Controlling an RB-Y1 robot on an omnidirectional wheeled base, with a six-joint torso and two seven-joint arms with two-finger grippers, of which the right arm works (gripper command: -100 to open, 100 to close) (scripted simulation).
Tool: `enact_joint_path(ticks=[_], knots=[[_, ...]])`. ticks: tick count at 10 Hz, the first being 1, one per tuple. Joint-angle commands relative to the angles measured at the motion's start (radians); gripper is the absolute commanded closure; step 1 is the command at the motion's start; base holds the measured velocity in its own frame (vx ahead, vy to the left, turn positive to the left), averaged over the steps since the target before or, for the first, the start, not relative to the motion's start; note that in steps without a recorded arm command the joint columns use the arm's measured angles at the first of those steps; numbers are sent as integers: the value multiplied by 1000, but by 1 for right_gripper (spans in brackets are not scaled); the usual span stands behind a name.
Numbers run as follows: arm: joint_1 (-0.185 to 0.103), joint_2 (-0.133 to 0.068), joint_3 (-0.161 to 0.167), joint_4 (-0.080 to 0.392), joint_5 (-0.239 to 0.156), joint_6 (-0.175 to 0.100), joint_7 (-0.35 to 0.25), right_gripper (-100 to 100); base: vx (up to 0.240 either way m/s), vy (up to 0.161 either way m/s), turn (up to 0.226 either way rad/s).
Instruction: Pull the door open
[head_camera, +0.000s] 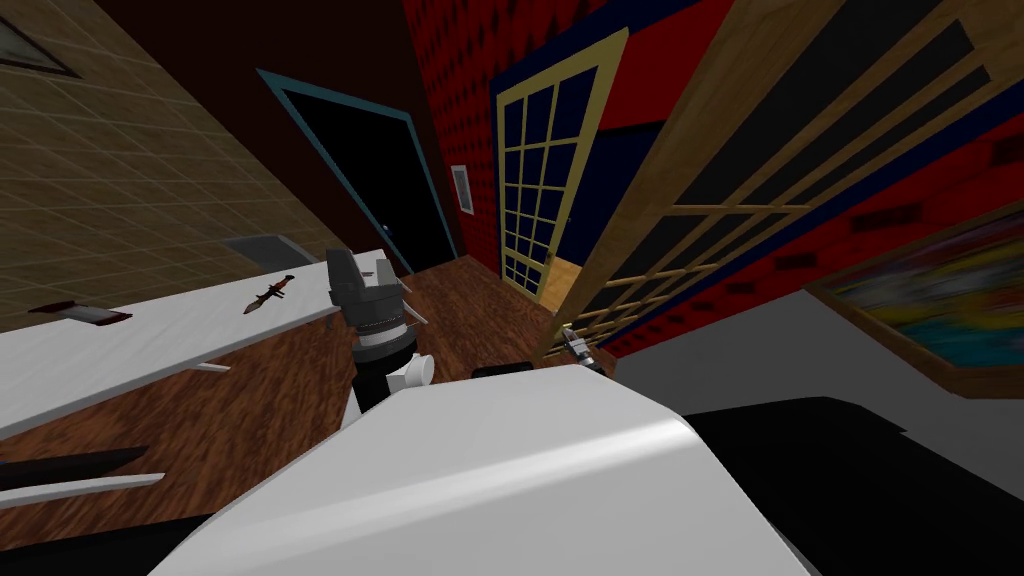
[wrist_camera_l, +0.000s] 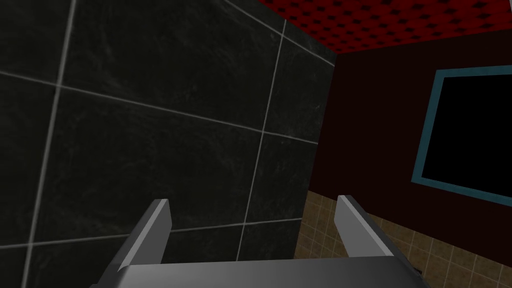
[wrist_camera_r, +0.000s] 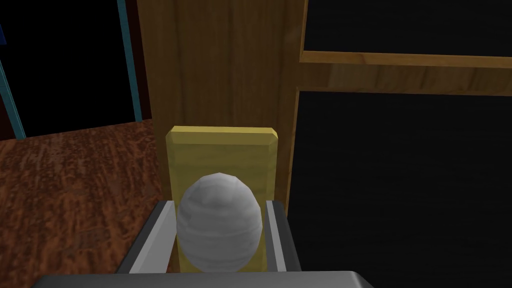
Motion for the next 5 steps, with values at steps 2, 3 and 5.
enact_joint_path(ticks=[2, 3, 5], knots=[[4, -4, 11, 46, 11, -64, -6, 100, -2, 9, 4], [7, -6, 15, 63, 15, -88, -8, 100, 3, 5, 4], [13, -9, 24, 102, 25, -141, -13, 100, 2, -3, 8]])
